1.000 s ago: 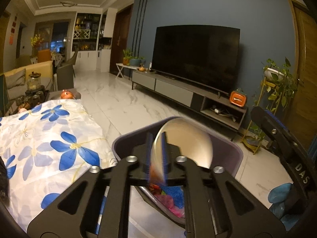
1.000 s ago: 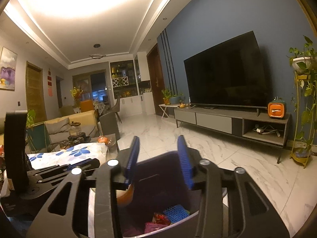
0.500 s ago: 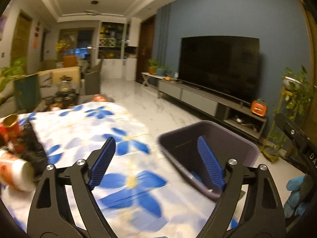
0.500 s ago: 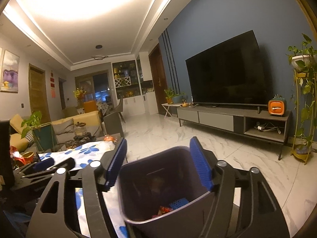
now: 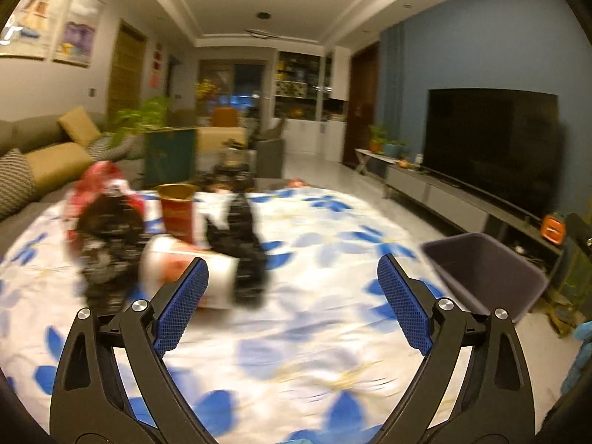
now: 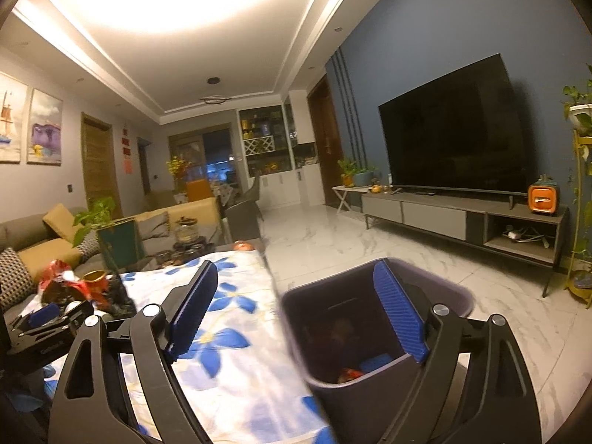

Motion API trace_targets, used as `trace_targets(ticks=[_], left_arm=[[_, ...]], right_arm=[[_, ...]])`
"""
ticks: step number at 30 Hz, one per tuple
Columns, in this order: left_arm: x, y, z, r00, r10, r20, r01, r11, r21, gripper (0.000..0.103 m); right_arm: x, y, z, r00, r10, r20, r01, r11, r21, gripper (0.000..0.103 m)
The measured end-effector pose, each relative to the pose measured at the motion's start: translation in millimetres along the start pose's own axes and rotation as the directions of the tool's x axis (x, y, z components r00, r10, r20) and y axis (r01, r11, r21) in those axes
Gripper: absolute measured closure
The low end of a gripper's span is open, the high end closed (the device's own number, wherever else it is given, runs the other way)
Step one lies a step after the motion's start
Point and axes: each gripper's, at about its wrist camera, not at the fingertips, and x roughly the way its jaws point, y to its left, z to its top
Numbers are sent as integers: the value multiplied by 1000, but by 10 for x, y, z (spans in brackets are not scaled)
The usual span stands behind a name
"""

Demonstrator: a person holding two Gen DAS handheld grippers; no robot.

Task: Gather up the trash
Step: 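Move both open tools back over the trash on the table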

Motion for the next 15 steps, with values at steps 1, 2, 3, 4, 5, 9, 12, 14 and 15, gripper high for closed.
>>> trace_targets(ticks=[1, 2, 3, 4, 5, 9, 12, 14, 15], left_arm=[[-28, 86, -22, 1000, 19, 3, -19, 1000, -4, 12], [-45, 157, -16, 999, 36, 5, -36, 999, -7, 12], [-72, 260, -16, 998, 61, 7, -61, 998, -11, 12], [-91, 341, -18, 997, 80, 10, -80, 997, -14, 12], [-118, 398, -19, 996, 93, 12, -92, 996, -17, 12], [-164, 722, -18, 987, 161, 17, -160, 986, -38, 12], [-183, 953, -12, 980, 198, 9, -197, 978, -62, 12], [-206, 1083, -5, 976, 219, 8, -218, 973, -77, 12], [-215, 1175, -1, 973, 231, 7, -230, 969, -87, 12]], right_arm=[[5, 56, -8, 1000, 12, -4, -12, 1000, 1, 19], [11, 99, -17, 1000, 25, -8, -25, 1000, 1, 19], [17, 141, -23, 999, 37, -12, -37, 999, 0, 18], [27, 200, -30, 999, 51, -16, -51, 999, -3, 18], [37, 255, -32, 998, 62, -19, -62, 998, -7, 18], [48, 514, -81, 994, 105, -31, -106, 994, -20, 17], [82, 710, -123, 990, 135, -45, -136, 990, -24, 17], [106, 841, -169, 986, 155, -54, -157, 987, -30, 17], [124, 917, -185, 985, 164, -60, -166, 986, -33, 17]])
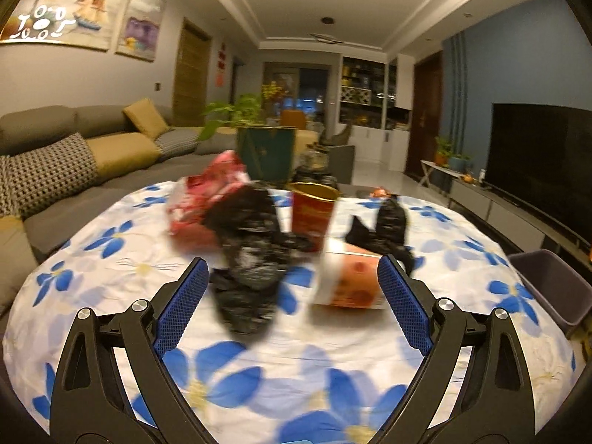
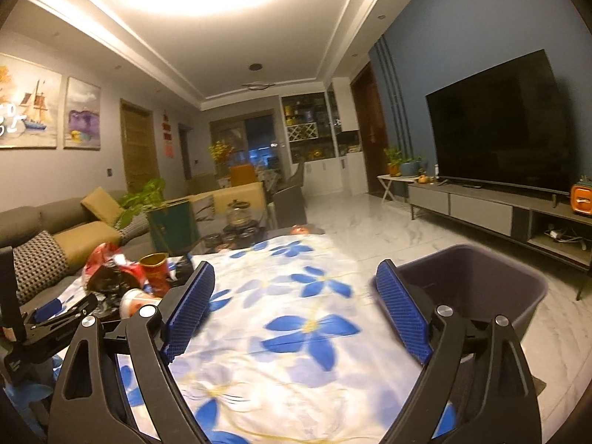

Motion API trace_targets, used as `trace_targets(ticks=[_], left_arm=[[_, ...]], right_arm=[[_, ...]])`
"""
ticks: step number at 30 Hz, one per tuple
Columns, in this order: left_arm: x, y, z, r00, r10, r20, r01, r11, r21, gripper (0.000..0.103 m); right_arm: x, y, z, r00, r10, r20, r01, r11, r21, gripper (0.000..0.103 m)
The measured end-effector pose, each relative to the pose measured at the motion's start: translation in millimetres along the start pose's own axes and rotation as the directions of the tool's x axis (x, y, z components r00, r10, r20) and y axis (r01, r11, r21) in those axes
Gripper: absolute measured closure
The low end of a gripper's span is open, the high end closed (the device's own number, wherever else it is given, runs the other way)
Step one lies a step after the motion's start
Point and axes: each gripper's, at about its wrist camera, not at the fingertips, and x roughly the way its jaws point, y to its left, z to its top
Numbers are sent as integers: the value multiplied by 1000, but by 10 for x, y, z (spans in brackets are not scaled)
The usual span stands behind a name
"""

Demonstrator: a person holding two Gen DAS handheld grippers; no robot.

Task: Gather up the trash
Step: 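Move both open tools back over the trash on the table, then grasp the black plastic bag with the left tool while the right tool grasps a lying paper cup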

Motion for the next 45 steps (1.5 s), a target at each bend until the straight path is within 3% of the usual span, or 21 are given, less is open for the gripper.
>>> trace_targets(ticks=[6, 13, 25, 29, 34, 36, 39, 41, 45], left_arm=[[52, 268, 21, 1000, 27, -6, -27, 1000, -12, 12], [281, 495, 106, 998, -7, -66, 5, 999, -32, 12], [579, 710, 241, 995, -39, -97, 32, 997, -71, 13], [797, 790, 288, 987, -76, -140, 61, 992, -108, 26], [1038, 767, 236, 963, -145, -228, 119, 985, -124, 43], [1089, 706, 192, 949, -174, -262, 151, 983, -103, 55], [1156, 665, 135, 927, -215, -308, 192, 976, -103, 91], [1156, 677, 114, 920, -237, -312, 210, 971, -116, 103], [982, 723, 119, 933, -254, -253, 227, 965, -131, 103]], right_arm=[[187, 407, -72, 998, 57, -36, -57, 998, -21, 16], [375, 804, -118, 993, 96, -64, -97, 995, -26, 16], [654, 1130, -206, 989, 112, -98, -115, 993, -23, 16], [719, 1180, -244, 988, 112, -108, -115, 993, -25, 16], [811, 1211, -277, 986, 112, -123, -116, 993, -20, 16], [819, 1220, -292, 985, 113, -127, -117, 993, -19, 16], [854, 1260, -304, 983, 120, -137, -124, 992, -17, 16], [871, 1304, -314, 981, 128, -144, -131, 991, -15, 16], [921, 1387, -330, 975, 145, -170, -150, 988, -23, 16]])
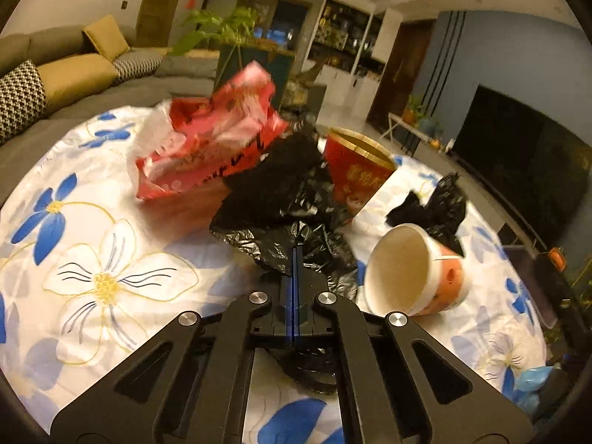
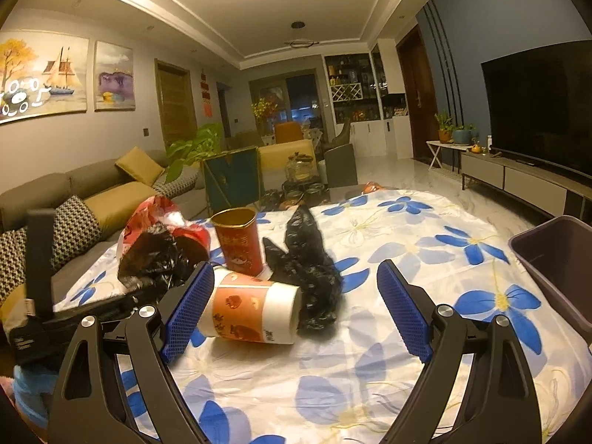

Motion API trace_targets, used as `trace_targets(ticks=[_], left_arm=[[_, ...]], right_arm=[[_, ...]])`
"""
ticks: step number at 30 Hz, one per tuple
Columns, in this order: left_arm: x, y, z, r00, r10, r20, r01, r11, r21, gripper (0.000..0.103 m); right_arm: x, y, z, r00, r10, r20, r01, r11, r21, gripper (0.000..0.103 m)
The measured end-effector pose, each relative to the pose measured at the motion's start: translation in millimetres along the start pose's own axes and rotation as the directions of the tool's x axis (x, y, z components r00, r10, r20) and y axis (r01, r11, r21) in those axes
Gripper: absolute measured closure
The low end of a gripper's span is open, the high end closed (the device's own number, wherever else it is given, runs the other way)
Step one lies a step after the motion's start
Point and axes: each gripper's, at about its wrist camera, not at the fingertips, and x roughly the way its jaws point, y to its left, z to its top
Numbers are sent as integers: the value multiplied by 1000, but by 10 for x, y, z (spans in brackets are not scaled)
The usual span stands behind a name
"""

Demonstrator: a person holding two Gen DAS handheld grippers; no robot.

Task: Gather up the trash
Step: 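Grasp the black plastic bag with the left tool while the right tool grasps a lying paper cup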

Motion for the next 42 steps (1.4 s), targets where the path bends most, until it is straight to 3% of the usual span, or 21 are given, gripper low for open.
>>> trace_targets(ticks=[6, 11, 20, 26, 33, 42], left_arm=[[-454, -11, -102, 993, 9, 117, -8, 1000, -13, 103], [-706, 102, -112, 984, 38, 177, -34, 999, -27, 103], [-808, 306, -103, 982, 25, 185, -11, 997, -75, 103], [-793, 324, -121, 984, 12, 180, 2, 997, -75, 103], [-790, 317, -159, 985, -1, 172, 15, 997, -78, 103], [-834, 199, -183, 985, -20, 172, 31, 997, -64, 103]], right_arm=[[181, 184, -18, 997, 29, -65, -30, 999, -17, 8], [345, 318, -29, 994, 28, -105, -31, 999, -31, 8], [604, 459, -65, 982, -26, -187, 11, 997, -80, 9], [630, 441, -83, 978, -40, -206, 24, 996, -81, 26], [483, 351, -131, 971, -78, -225, 60, 994, -89, 57], [215, 63, -173, 968, -134, -210, 120, 990, -77, 84]])
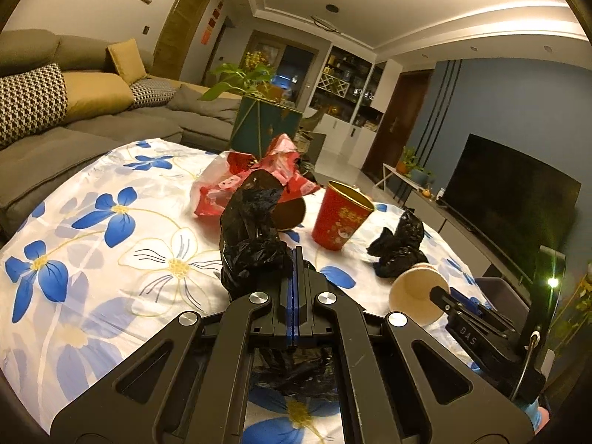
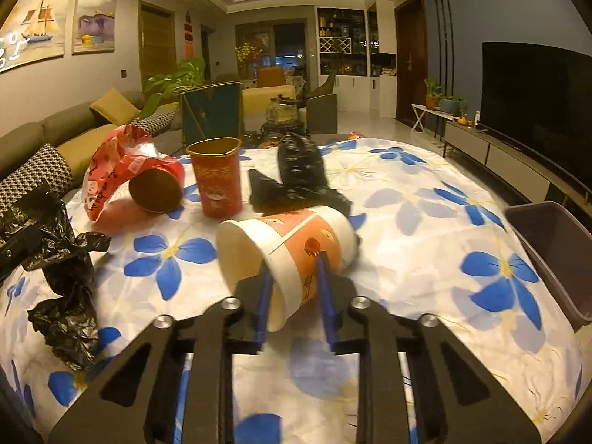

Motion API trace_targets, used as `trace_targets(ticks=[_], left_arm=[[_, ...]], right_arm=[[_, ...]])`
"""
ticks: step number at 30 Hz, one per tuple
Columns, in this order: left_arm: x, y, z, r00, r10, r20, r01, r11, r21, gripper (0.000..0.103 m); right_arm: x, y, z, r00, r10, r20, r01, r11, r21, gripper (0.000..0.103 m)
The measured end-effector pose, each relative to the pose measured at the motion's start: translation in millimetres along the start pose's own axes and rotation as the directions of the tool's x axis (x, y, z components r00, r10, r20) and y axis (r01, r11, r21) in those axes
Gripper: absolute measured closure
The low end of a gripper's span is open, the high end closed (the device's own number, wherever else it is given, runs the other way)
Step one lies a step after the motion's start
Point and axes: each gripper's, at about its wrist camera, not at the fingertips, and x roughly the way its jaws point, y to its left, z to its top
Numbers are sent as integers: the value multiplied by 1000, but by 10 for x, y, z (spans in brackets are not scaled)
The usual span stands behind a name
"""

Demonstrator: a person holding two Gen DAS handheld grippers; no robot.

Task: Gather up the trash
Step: 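Grasp the black plastic bag with the left tool while the right tool grasps a lying paper cup, then lift the black bag and paper cup and carry both over the grey bin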

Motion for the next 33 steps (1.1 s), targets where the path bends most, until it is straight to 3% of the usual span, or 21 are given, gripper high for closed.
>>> trace_targets(ticks=[12, 24, 33], left_arm=[[-83, -273, -5, 999, -42, 5, 42, 999, 34, 103], [-85, -810, 38, 993, -115, -6, 115, 988, 107, 103], [71, -1451, -4, 976, -211, -49, 216, 957, 192, 103]], right_arm=[[-286, -322, -45, 999, -7, 51, 6, 1000, 19, 99], [-697, -769, -51, 992, -32, 125, 23, 997, 71, 99], [-944, -1226, -35, 979, -104, 175, 83, 989, 123, 99]])
